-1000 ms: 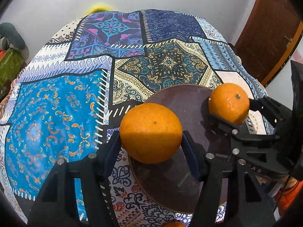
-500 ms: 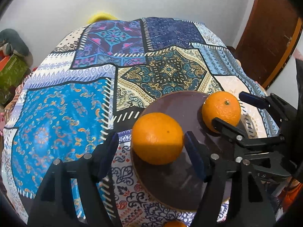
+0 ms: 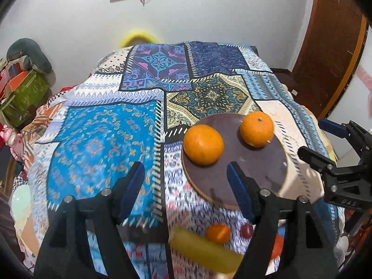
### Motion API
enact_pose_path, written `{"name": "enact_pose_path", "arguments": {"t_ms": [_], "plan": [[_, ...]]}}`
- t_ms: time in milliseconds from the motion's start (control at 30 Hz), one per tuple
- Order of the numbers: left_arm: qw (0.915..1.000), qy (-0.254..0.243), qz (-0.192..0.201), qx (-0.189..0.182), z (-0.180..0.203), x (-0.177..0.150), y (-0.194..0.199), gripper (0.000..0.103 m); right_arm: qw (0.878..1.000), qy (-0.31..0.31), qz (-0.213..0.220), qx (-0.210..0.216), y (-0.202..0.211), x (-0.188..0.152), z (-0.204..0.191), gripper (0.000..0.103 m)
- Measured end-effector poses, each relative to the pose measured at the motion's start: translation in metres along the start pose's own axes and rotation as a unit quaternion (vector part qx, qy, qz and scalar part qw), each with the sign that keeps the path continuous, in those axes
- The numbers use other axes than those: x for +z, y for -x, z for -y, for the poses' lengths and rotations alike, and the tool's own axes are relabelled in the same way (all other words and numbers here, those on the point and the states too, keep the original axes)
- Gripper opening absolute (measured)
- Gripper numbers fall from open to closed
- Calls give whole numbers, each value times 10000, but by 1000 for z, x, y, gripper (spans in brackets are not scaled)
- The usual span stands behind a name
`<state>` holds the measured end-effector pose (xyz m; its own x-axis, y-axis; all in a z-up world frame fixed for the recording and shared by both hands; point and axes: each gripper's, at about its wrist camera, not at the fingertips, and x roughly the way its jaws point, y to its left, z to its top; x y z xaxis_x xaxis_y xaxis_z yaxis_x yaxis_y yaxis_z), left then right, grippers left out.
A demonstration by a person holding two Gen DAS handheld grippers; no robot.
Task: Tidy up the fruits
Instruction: 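Move the right gripper to the yellow-green cucumber and open it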
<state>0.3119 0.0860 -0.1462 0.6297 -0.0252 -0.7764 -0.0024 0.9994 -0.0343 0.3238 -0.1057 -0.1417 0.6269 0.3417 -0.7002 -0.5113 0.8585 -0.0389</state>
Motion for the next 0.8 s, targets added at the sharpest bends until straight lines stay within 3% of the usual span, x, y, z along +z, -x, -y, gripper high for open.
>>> {"name": "enact_pose_path", "arguments": {"t_ms": [133,200,433,667,800], "plan": [[9998,-114,170,52,0,-17,34,77,9999,-52,101,-49,32,-11,-4,80],[9996,-81,277,61,-2,-26,51,85,9998,-110,165,-8,51,-19,-5,81],[9984,3,567,84,-7,-60,109,89,9994,-236,235,113,97,-45,-19,83],[9980,42,629,83,-6,-94,136,95,9987,-330,146,357,119,-76,-40,89],[9987,78,496,-49,-6,-117,140,97,9967,-508,-129,617,112,-97,-52,89]]}}
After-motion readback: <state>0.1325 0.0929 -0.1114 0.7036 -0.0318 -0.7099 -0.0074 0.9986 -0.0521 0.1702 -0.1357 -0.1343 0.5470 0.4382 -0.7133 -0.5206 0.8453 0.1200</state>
